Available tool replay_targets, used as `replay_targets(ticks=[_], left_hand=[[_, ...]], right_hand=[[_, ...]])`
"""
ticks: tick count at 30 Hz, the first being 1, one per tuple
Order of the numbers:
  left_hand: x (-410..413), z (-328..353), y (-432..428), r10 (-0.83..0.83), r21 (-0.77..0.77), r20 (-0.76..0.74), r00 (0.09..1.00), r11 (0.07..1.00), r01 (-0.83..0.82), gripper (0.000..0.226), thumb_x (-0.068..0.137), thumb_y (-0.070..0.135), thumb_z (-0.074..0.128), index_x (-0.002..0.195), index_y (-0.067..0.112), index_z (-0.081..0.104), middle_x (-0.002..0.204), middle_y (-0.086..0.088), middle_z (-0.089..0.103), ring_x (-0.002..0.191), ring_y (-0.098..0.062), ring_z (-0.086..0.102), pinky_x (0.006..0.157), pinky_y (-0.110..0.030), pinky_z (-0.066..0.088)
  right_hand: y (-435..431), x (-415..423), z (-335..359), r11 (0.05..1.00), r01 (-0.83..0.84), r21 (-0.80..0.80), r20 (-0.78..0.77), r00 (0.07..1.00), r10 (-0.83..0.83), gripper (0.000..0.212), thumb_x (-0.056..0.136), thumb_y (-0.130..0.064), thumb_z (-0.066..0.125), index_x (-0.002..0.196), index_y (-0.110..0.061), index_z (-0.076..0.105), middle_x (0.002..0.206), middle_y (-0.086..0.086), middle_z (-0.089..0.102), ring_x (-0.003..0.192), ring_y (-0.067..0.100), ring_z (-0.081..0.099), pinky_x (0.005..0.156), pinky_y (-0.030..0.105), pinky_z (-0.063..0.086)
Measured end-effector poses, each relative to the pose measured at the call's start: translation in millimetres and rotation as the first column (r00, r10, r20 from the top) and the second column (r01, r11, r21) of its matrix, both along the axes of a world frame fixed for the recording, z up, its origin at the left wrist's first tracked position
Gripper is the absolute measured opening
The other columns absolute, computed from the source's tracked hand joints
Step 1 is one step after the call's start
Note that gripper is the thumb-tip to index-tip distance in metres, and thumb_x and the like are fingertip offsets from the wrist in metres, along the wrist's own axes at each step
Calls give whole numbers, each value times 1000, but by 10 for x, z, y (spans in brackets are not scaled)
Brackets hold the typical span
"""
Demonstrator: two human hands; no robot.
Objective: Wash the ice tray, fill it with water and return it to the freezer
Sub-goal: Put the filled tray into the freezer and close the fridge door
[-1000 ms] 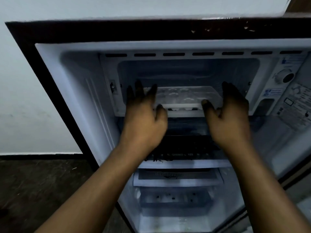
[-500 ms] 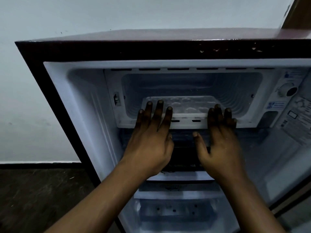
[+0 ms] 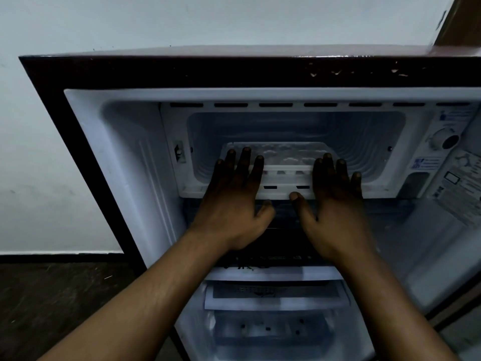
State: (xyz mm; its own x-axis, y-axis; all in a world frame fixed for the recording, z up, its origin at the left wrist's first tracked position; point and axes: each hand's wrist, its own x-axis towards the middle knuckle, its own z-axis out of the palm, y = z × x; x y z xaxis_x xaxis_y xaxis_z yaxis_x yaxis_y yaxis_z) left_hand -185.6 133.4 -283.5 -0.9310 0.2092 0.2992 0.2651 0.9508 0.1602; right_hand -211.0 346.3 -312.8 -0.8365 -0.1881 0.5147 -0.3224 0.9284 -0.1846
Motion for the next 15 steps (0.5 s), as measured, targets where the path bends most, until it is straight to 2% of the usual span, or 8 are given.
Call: replay_targets(ticks=[6,10,12,15], left_hand=[[-98,3,15,33,-37,26,999,999,-32,95,89,69,18,166,26,-17,173,-4,-26,160,-28,-25,131,-48,-9],[-177,36,20,55,-50,56,997,997,-52,96,93,72,25,166,27,-19,173,-4,-28,159,-30,-26,131,-49,-9],[-184,44,12,48,-50,61,997,998,-45,95,97,69,31,165,27,-21,171,-3,-31,158,-27,-30,130,-49,-12],[-149,0,14,50,-67,1,999,997,-49,99,92,72,27,165,26,-21,171,-5,-33,157,-26,-33,129,-52,-14]], right_hand=[[-10,-90,157,1000,19,13,133,991,-20,94,92,-74,5,167,-18,-5,174,2,-8,161,22,-5,127,33,-10],[8,-130,215,1000,5,17,199,980,-8,86,100,-71,12,166,-21,-10,174,-1,-13,161,19,-10,129,35,-3],[21,-133,210,999,1,41,202,979,-9,88,99,-72,12,165,-21,-15,172,-2,-19,160,18,-14,128,35,-7],[20,-104,186,999,-12,51,193,981,2,90,94,-73,6,163,-21,-21,170,-1,-27,157,16,-23,128,38,-13]])
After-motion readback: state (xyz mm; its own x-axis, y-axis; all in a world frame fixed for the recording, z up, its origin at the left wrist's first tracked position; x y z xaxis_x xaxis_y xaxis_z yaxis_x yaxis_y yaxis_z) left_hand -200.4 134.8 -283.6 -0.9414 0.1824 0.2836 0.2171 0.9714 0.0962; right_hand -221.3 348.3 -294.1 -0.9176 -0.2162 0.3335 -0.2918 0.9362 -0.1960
